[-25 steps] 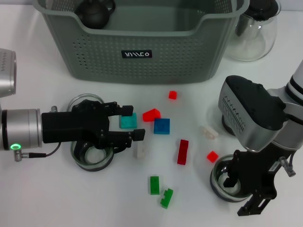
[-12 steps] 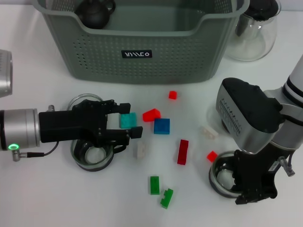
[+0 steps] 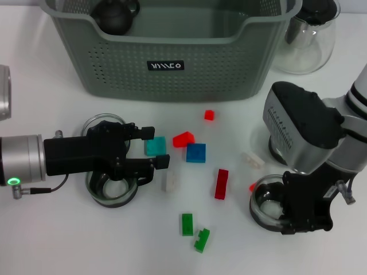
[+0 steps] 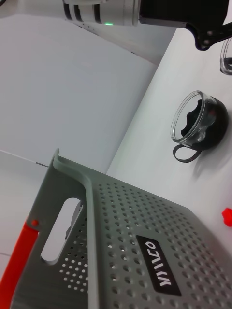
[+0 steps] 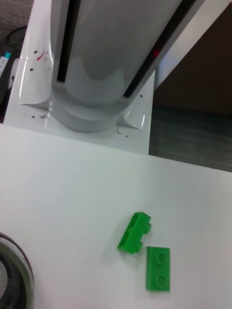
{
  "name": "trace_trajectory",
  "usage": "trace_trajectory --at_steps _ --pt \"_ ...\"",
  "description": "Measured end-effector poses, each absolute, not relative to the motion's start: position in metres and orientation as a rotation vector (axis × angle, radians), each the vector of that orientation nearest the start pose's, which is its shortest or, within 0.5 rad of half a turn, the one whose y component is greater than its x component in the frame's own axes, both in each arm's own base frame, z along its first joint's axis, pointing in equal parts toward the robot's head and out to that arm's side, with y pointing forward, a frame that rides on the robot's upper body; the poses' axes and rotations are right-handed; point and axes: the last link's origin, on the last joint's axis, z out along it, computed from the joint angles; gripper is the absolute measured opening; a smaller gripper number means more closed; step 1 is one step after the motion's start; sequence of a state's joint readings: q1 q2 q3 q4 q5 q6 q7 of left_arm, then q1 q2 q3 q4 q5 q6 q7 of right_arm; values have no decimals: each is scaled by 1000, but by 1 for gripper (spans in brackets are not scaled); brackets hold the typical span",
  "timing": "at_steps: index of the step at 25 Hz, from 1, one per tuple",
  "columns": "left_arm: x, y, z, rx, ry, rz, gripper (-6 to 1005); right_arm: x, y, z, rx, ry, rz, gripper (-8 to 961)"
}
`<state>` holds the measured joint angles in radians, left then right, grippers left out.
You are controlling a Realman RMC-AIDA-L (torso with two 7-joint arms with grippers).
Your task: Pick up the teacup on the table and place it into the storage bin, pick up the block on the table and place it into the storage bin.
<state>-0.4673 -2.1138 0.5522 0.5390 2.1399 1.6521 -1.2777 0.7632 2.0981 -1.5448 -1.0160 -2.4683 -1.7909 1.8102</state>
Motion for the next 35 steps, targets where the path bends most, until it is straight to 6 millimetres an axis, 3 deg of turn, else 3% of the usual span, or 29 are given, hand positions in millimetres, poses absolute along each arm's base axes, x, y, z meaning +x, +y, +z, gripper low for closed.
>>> trace_trajectory --at_steps 16,20,30,35 --pt "-286 282 -25 -2781 -744 -782 828 169 314 -38 -3349 25 -771 56" --pt "-286 281 -25 -2780 -748 -782 828 161 321 -24 -3340 55 -694 55" --pt "-291 278 -24 -2777 -761 -758 828 103 351 22 -3271 25 -225 55" --pt "-292 279 -22 -2780 -752 -756 828 60 366 43 -3208 -42 59 56"
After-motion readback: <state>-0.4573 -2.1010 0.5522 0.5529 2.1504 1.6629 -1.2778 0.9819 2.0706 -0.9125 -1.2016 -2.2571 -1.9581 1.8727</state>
